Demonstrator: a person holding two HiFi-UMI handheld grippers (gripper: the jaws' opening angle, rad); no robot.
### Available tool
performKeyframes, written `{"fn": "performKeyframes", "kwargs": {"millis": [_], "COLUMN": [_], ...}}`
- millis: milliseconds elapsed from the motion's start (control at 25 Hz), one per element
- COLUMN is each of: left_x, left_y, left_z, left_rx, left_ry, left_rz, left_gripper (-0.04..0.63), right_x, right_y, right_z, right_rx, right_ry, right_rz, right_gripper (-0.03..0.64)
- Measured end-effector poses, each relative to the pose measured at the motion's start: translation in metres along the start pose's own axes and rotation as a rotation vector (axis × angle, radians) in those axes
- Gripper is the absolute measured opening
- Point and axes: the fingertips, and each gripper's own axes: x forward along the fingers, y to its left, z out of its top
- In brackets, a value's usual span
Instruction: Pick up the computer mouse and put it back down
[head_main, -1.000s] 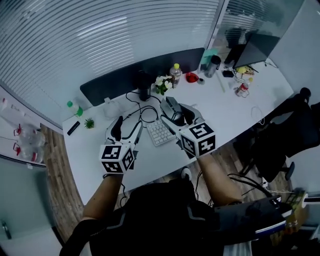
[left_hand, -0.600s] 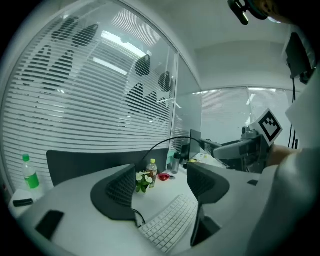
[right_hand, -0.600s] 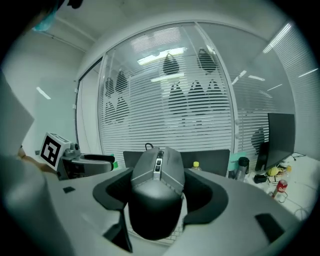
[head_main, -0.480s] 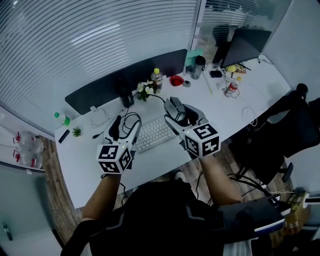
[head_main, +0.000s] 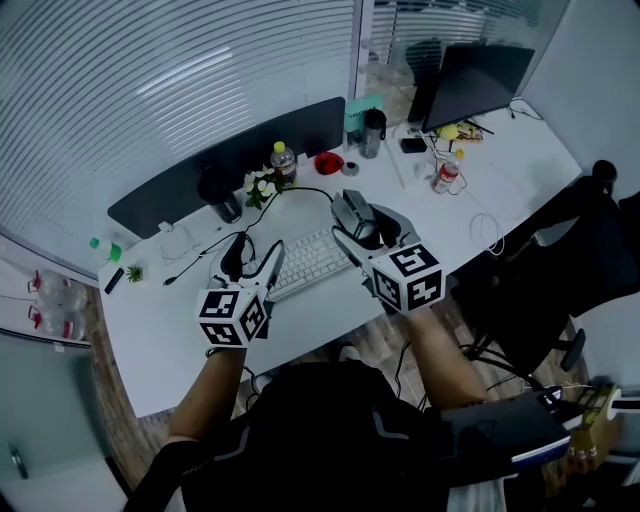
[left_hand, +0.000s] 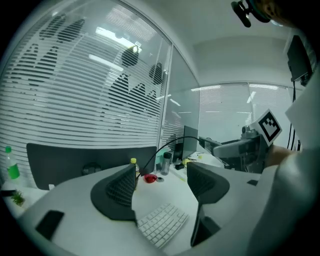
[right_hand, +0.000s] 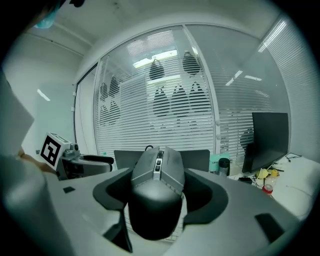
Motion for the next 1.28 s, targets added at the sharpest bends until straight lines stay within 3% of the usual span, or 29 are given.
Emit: {"fn": "performKeyframes", "kwargs": {"millis": [400, 760, 1280], "left_x": [0.056, 0.096, 0.14], "left_y": [-0.068, -0.101, -0.091], "left_z": [-0.011, -0.026, -0.089], "left_rx": [0.01, 0.009, -0.001], "left_ry": [0.035, 0.096, 0.228], "left_rz": [-0.026, -0.037, -0.01], "left_gripper": [0.334, 0.334, 0.296], "right_x": [-0.031, -0.041, 0.005], "right_y": [-0.087, -0.143, -0.187], "right_z": [-0.011, -0.033, -0.122], "right_rx": [0.022, 0.066, 0.143], "right_ry": [-0.003, 0.014, 0.152], "right_rz": [-0.035, -0.076, -0.096], "right_gripper": [0.295, 0.295, 0.296]}}
